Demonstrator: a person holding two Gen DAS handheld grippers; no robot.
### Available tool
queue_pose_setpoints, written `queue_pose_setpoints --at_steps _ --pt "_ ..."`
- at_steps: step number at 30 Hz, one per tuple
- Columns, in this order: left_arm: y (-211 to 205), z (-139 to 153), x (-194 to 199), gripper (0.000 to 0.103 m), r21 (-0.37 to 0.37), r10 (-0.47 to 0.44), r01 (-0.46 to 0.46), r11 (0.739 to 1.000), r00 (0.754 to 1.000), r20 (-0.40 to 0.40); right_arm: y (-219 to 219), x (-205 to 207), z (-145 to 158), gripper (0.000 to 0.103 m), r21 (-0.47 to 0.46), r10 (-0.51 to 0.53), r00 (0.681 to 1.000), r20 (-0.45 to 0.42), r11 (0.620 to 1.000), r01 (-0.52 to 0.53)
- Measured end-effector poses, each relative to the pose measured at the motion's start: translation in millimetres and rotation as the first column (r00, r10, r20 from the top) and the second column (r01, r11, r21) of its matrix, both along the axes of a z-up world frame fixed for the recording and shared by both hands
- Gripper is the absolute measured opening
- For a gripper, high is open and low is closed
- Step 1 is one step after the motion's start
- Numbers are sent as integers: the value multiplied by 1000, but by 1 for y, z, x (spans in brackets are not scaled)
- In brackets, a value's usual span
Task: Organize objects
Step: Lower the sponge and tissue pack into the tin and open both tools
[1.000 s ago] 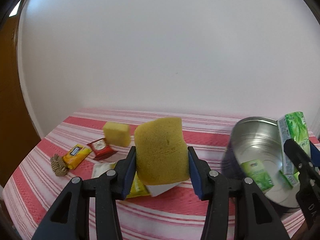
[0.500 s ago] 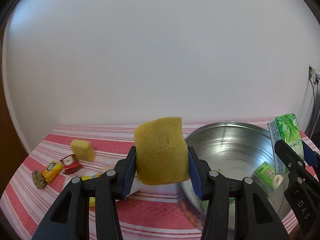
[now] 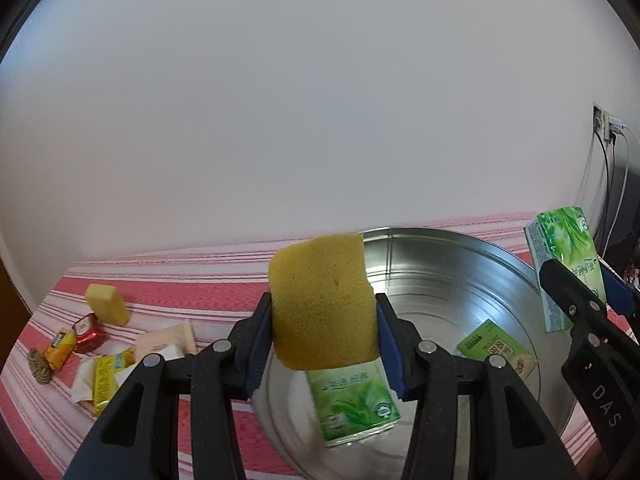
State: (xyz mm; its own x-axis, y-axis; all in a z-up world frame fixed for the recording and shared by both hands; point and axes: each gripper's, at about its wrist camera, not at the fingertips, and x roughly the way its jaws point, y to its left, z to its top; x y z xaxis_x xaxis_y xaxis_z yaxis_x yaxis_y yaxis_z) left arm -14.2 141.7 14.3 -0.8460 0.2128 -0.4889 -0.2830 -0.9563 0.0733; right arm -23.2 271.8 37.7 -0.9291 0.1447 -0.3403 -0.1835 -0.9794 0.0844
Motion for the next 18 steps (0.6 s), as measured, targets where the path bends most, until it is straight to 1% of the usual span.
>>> queue_pose_setpoints --at_steps 4,5,12,18 --pt "4 -10 -4 50 -8 -5 5 1000 1000 22 -1 3 0 53 -5 -6 1000 25 1000 7" --pt "4 -10 -10 50 -10 -6 6 1000 1000 26 -1 1 -1 53 -9 -4 999 35 1000 4" --pt "4 -20 -17 50 -27 -11 12 1000 999 42 2 -2 -7 53 34 -11 998 60 999 9" --pt "0 -25 -17 50 -36 -11 13 999 998 56 2 -6 -12 53 37 -9 997 81 999 6"
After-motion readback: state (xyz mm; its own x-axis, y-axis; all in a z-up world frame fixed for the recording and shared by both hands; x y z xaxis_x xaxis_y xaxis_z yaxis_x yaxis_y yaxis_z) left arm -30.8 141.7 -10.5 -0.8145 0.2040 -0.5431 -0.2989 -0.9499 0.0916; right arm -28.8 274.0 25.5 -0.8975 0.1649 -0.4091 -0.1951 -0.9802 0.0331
